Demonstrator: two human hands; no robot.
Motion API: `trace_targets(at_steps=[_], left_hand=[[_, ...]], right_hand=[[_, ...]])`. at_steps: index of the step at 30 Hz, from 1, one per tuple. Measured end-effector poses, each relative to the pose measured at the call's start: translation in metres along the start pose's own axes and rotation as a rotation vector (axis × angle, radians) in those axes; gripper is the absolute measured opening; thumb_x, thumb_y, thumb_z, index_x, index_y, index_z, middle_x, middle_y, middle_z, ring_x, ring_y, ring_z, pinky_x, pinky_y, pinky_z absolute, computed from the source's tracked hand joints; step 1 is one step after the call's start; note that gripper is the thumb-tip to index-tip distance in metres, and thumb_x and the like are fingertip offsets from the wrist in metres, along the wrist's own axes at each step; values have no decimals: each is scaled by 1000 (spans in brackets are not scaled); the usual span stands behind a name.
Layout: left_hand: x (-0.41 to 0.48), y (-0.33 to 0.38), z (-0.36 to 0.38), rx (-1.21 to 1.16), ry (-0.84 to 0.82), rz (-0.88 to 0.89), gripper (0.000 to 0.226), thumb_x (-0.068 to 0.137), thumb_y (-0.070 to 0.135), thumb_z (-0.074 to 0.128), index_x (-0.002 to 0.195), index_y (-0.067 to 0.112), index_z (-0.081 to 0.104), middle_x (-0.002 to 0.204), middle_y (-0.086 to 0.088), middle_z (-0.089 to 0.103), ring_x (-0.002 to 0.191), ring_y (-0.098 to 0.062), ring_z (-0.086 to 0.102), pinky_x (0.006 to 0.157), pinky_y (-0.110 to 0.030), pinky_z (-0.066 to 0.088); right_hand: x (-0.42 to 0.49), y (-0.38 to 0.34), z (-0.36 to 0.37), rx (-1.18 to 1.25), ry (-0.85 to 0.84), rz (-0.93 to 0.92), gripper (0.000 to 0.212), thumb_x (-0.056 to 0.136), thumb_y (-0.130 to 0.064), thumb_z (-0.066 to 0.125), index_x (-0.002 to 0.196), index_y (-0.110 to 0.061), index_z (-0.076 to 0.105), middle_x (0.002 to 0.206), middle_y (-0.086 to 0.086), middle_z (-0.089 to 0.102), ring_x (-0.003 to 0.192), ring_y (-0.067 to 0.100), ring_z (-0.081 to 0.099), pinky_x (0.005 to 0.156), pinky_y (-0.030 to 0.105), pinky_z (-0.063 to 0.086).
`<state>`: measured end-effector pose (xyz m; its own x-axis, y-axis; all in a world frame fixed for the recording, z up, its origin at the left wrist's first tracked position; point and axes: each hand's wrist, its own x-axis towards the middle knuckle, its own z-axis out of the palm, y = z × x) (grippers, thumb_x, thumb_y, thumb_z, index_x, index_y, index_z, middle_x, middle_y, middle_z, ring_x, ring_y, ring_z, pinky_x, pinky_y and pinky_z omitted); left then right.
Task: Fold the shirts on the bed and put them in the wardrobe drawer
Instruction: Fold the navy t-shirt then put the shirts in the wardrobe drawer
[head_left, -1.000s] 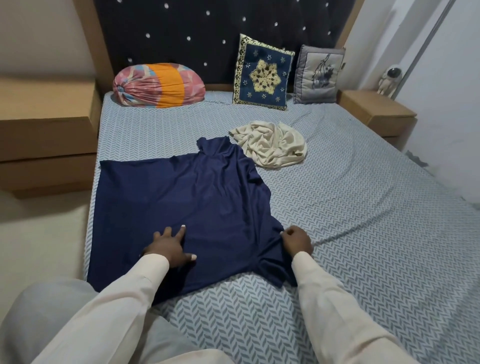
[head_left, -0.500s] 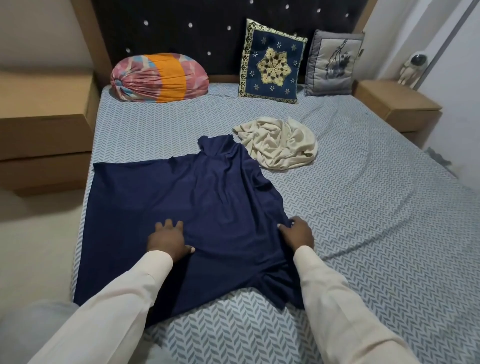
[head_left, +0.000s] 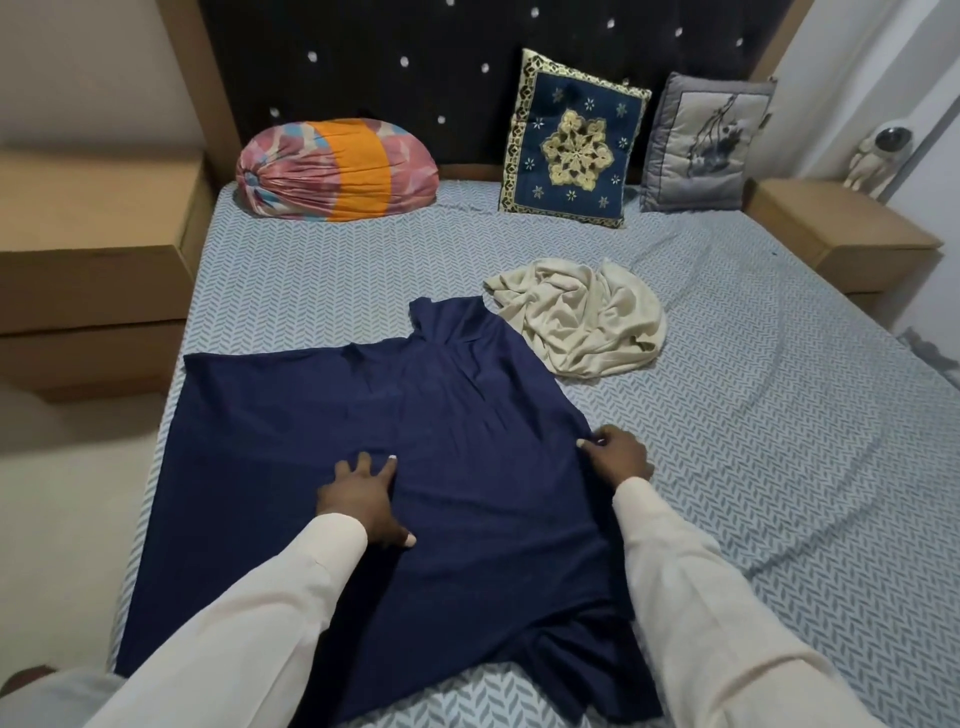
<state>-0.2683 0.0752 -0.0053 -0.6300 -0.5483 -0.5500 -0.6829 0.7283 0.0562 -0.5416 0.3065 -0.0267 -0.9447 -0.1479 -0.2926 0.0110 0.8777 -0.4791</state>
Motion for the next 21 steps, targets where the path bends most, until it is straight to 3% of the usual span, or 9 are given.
trace_targets(at_steps=[2,4,7,9,12,15,17,19,21], left_hand=[[4,1,0,13,36,6,114,65,79,60,155,36,4,162,-4,6,145,-34,10,111,-49,29],[10,-2,-1,23,93,23,99,77,79,47,155,34,6,163,-5,6,148,-34,5,115,-54,17],[20,-7,1,27,127,47,90,85,75,38,155,33,1,164,-7,-1,150,-33,-1,118,-57,5],[23,-8,4,41,132,71,91,86,74,37,155,32,-3,163,-9,-5,150,-32,-4,118,-56,1],[29,-12,9,22,142,104,91,86,75,35,155,32,-4,163,-8,-7,150,-31,-8,119,-53,-3],[41,-26,5,5,196,111,83,89,74,27,155,33,-3,163,-6,-6,150,-29,-9,119,-53,-3],[49,-36,1,1,242,97,81,86,75,12,155,34,-2,164,-6,-4,150,-28,-8,119,-52,-4],[53,-44,-2,-3,299,82,86,78,73,-4,155,33,2,164,-7,2,150,-29,-3,118,-51,-5],[56,-55,-2,-4,350,43,81,84,68,4,154,29,22,159,-13,23,148,-34,16,117,-54,5]], right_hand=[[8,-2,-4,90,129,65,21,83,-37,60,99,-24,64,117,7,64,112,34,55,100,45,35],[15,-6,-4,137,240,152,25,82,-37,57,101,-22,62,122,10,60,114,35,52,100,46,34],[19,-31,7,4,143,88,56,80,-56,59,123,-21,53,130,11,53,124,35,44,103,50,29],[27,-49,14,-146,59,-42,58,78,-60,60,124,-24,56,126,9,54,123,35,44,102,50,30],[42,-65,16,-210,177,-5,31,86,-31,56,114,-23,66,123,12,54,119,36,46,100,48,32],[43,-83,25,-134,383,82,32,83,-20,55,114,-15,62,123,17,52,115,38,46,97,48,33],[36,-101,41,-126,438,-163,33,79,-19,59,111,-10,60,115,18,56,108,38,50,91,49,38],[18,-122,65,-159,351,-595,25,79,-26,59,102,-16,61,100,12,60,95,35,57,80,45,44],[-8,-143,97,-252,192,-1010,19,82,-33,54,95,-21,60,91,5,58,84,30,56,71,41,44]])
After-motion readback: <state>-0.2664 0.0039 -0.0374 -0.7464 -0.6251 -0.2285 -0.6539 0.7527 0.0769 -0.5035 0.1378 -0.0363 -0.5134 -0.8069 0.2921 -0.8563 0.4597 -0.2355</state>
